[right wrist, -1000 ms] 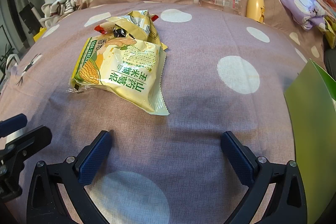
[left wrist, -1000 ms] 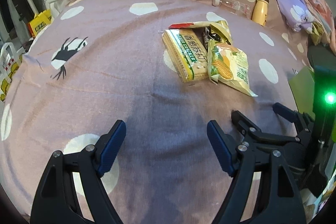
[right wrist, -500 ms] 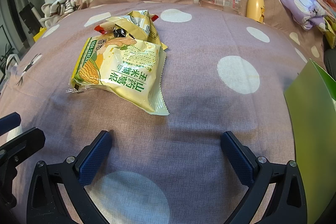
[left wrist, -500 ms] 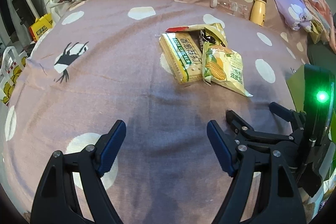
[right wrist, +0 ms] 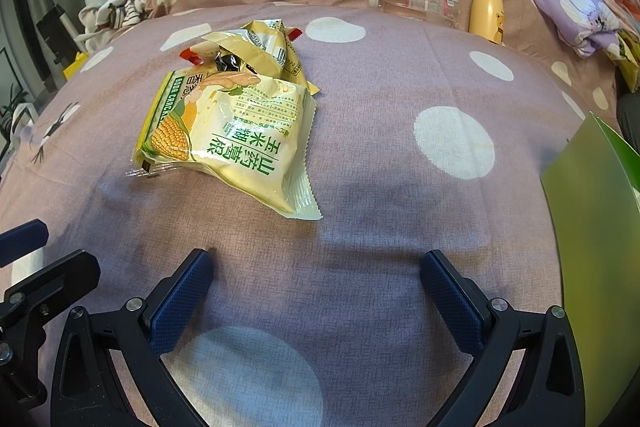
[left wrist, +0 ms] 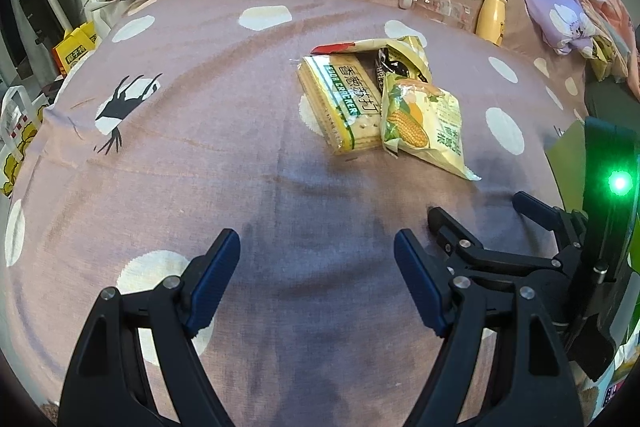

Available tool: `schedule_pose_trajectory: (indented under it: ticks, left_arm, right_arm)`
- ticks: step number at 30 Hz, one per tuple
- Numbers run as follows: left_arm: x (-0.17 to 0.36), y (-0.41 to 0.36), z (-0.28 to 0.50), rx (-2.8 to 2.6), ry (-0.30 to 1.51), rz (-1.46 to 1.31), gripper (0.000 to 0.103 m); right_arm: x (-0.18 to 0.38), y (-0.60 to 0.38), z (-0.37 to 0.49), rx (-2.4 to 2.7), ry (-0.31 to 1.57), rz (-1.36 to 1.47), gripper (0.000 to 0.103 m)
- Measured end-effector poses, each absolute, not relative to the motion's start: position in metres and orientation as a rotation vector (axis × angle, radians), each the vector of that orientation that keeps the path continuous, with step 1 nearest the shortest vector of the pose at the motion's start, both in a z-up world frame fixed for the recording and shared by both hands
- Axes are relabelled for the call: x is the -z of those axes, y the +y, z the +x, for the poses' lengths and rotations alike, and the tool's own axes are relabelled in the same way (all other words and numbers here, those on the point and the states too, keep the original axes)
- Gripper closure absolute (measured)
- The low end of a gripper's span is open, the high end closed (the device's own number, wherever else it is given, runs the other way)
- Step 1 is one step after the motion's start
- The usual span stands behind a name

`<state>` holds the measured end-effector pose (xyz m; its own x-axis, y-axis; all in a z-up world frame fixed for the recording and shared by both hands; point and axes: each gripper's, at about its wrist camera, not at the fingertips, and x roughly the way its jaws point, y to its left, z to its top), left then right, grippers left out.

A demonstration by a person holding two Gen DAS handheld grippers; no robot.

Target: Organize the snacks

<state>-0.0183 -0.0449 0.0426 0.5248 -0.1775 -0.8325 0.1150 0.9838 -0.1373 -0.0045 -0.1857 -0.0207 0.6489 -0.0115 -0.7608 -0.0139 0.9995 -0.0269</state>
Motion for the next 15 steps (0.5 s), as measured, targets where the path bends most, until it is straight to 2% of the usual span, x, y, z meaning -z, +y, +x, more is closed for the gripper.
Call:
schedule_pose_trajectory:
  ticks: [15]
  left_arm:
    - [-0.0424, -0.0439, -0.018, 0.183, 1.009, -0.093, 0.024]
  right_arm:
    - [0.0205, -0.1857, -0.0046, -0.001, 0.865, -0.031, 0.0]
